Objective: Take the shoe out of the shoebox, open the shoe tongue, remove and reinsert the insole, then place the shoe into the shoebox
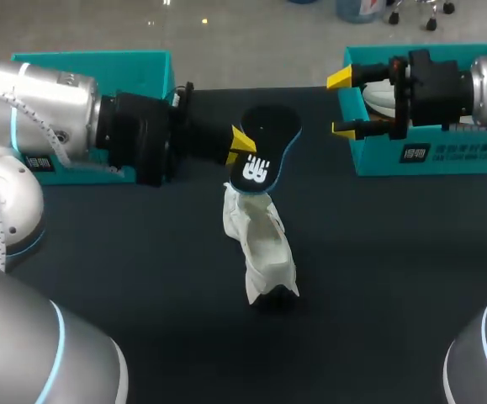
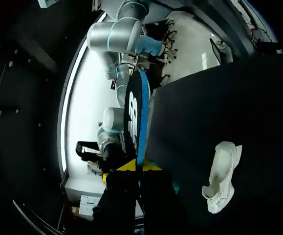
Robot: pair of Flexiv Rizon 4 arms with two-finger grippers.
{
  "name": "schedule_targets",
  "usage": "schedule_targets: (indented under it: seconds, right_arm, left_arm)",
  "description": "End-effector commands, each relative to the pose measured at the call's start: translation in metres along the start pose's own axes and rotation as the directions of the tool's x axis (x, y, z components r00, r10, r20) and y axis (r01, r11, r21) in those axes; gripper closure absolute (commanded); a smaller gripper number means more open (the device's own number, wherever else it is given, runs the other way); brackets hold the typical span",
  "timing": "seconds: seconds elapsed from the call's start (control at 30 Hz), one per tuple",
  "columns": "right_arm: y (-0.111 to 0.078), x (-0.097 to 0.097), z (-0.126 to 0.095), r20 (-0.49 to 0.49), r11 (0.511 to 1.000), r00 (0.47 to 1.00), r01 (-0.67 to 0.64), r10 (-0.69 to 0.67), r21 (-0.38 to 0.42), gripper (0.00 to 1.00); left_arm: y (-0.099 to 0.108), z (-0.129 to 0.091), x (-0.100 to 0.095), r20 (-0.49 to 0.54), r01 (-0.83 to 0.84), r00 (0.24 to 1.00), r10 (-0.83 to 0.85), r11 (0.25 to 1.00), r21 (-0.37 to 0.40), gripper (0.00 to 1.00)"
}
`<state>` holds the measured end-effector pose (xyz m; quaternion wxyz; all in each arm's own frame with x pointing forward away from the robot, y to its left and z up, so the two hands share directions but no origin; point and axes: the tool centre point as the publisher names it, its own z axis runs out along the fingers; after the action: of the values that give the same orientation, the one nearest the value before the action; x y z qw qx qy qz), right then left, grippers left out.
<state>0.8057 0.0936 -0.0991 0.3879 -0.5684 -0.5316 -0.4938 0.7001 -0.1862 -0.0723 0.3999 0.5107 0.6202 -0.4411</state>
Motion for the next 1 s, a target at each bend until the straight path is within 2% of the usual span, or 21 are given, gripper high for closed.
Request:
schedule_targets:
  seconds: [0.03,0.3,0.63,0.7,0.73,0.8,0.83,1.0]
  right_arm:
    - [0.001,-0.001,0.002,0.001,1.000,1.000,0.000,0.000,0.000,0.00]
    - [-0.001,0.003,0.010,-0.001,1.000,1.000,-0.007,0.007,0.013,0.00]
    - [-0.009,0.018,0.032,-0.033,0.998,0.999,0.008,-0.006,0.069,0.00]
    - [-0.009,0.019,0.036,-0.039,0.997,0.999,0.011,-0.008,0.071,0.12]
    - [-0.009,0.019,0.038,-0.041,0.997,0.999,0.012,-0.009,0.073,0.28]
    - [-0.009,0.019,0.042,-0.046,0.997,0.999,0.012,-0.008,0.078,0.47]
    - [-0.009,0.019,0.044,-0.047,0.997,0.999,0.012,-0.008,0.079,0.51]
    - [-0.008,0.019,0.051,-0.058,0.997,0.998,0.008,-0.004,0.080,0.51]
  left_arm:
    - [0.003,0.004,0.007,0.000,-0.028,1.000,0.028,1.000,0.004,1.00]
    - [0.028,0.012,0.007,0.002,-0.064,0.998,0.065,0.995,-0.074,1.00]
    - [0.061,0.019,0.003,0.007,-0.158,0.987,0.160,0.981,-0.117,1.00]
    - [0.064,0.023,0.003,0.003,-0.179,0.984,0.181,0.977,-0.118,1.00]
    - [0.065,0.025,0.002,0.004,-0.191,0.981,0.193,0.974,-0.119,1.00]
    - [0.066,0.030,0.003,0.002,-0.201,0.979,0.203,0.973,-0.116,1.00]
    - [0.067,0.032,0.003,0.002,-0.201,0.979,0.203,0.973,-0.115,1.00]
    - [0.072,0.040,0.003,0.016,-0.197,0.980,0.201,0.972,-0.127,1.00]
